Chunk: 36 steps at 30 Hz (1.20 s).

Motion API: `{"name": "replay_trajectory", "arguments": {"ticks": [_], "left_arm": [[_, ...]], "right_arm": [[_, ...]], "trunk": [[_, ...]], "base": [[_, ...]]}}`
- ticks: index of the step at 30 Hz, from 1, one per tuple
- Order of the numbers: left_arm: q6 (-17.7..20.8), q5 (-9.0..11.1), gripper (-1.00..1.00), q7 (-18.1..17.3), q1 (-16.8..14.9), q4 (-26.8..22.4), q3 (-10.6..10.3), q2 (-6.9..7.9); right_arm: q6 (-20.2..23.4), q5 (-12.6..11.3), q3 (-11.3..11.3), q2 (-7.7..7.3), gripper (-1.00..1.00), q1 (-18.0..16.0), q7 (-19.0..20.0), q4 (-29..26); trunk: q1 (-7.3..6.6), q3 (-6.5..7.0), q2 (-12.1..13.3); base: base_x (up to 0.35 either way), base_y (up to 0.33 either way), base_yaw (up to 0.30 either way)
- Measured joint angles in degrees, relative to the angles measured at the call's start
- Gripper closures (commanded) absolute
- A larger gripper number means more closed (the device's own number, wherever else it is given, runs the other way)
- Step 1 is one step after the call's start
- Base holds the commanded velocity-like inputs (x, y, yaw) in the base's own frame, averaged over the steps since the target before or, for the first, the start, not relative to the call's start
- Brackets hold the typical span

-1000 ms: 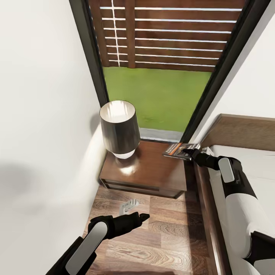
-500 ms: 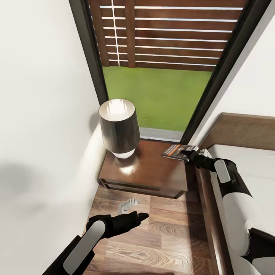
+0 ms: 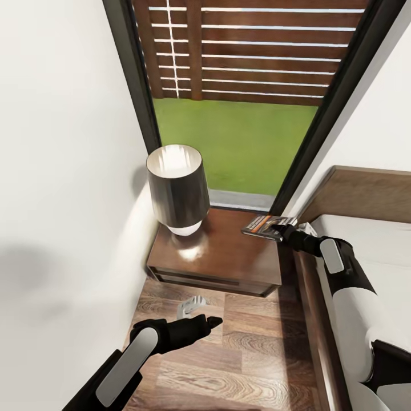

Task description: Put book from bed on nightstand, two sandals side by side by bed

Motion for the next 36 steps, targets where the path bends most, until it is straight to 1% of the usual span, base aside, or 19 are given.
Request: {"name": "replay_trajectory", "arguments": {"ticks": [9, 16, 23, 36], "left_arm": [[0.0, 0.0, -1.00, 0.0, -0.5, 0.6, 0.0, -0.03], [0.0, 0.0, -1.00, 0.1, -0.7, 1.0, 0.0, -0.04], [0.0, 0.1, -1.00, 0.1, -0.8, 1.2, 0.0, -0.04], [0.0, 0.1, -1.00, 0.1, -0.9, 1.5, 0.0, -0.04]], "right_arm": [[-0.1, 0.0, -0.1, -0.29, 1.00, -0.1, -0.6, -0.1], [-0.1, 0.0, -0.1, -0.26, 1.00, -0.2, -2.1, -0.7], [0.0, -0.5, -0.1, -0.31, 1.00, -0.2, -2.5, -1.1], [0.0, -1.3, 0.0, -0.10, 1.00, -0.2, -2.5, -1.2]], "trunk": [[1.98, -1.62, -3.6], [3.52, -2.87, -6.4], [5.05, -4.13, -9.2], [7.91, -6.33, -14.4]], "base": [[0.000, 0.000, 0.000], [0.000, 0.000, 0.000], [0.000, 0.000, -0.005], [0.000, 0.000, -0.139]]}}
